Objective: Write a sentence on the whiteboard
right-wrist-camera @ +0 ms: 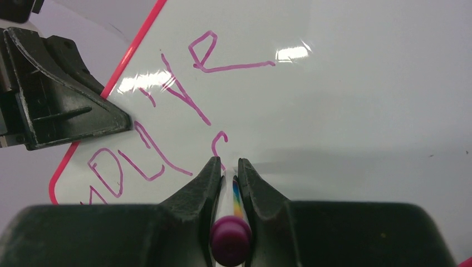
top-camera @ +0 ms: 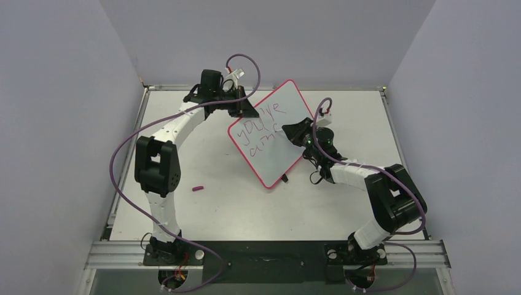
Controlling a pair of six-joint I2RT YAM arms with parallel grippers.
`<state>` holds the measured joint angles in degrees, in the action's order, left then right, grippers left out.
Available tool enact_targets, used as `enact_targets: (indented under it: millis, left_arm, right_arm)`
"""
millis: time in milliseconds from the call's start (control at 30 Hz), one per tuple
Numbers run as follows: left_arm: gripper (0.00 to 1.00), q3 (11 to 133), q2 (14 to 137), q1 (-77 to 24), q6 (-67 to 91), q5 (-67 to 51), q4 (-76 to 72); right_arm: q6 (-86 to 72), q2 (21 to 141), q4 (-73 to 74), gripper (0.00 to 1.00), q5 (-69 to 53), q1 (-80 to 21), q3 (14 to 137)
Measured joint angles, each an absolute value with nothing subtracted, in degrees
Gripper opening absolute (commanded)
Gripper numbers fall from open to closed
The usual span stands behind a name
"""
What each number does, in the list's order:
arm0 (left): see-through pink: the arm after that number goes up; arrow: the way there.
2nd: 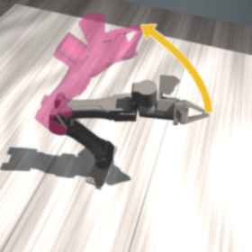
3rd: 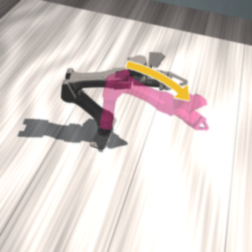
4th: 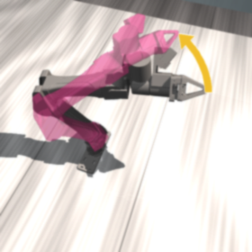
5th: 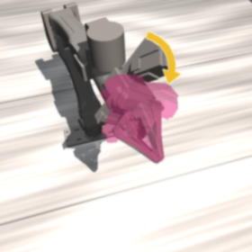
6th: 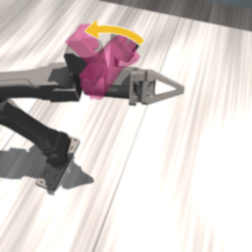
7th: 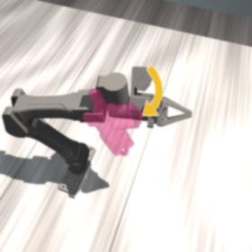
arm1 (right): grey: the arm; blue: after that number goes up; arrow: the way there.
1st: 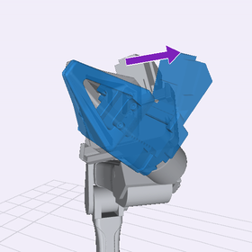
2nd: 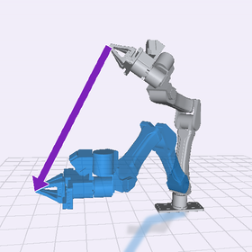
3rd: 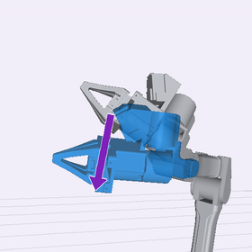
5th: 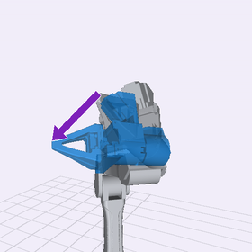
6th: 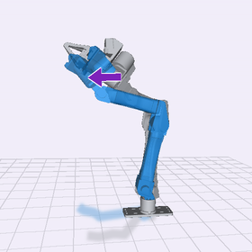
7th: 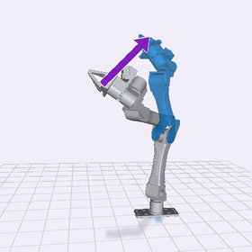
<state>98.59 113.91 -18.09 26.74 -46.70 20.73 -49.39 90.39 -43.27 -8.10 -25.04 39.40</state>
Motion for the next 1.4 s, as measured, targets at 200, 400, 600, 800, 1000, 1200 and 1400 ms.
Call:
enact_targets:
  millis: [200, 400, 600, 800, 1000, 1200, 1400]
  left_arm:
    - [0.00, 98.59, 113.91, -18.13, 26.76, -46.81, 20.73]
    - [0.00, 98.59, 113.91, -18.17, 26.76, -46.87, 20.75]
    - [0.00, 98.59, 113.91, -18.17, 26.76, -46.89, 20.75]
    - [0.00, 98.39, 113.91, -18.15, 26.79, -46.92, 20.71]
    - [0.00, 98.37, 113.91, -18.15, 26.79, -46.94, 20.71]
    - [0.00, 98.37, 113.91, -18.13, 26.79, -46.92, 20.73]
    - [0.00, 98.37, 113.91, -18.13, 26.79, -46.94, 20.71]
  right_arm:
    - [-47.86, 90.54, -39.11, 0.00, -8.05, -24.38, 43.07]
    - [-47.05, 90.78, -36.88, 0.00, -8.01, -24.29, 45.04]
    - [-46.96, 90.98, -35.94, 0.00, -7.99, -24.29, 46.06]
    - [-46.92, 91.70, -35.75, 0.00, -7.92, -24.23, 47.46]
    - [-46.78, 91.70, -35.70, 0.00, -7.79, -24.18, 47.46]
    - [-46.72, 90.67, -35.94, 0.00, -7.29, -23.99, 45.04]
    - [-46.37, 88.71, -34.98, 0.00, -6.66, -23.99, 41.98]
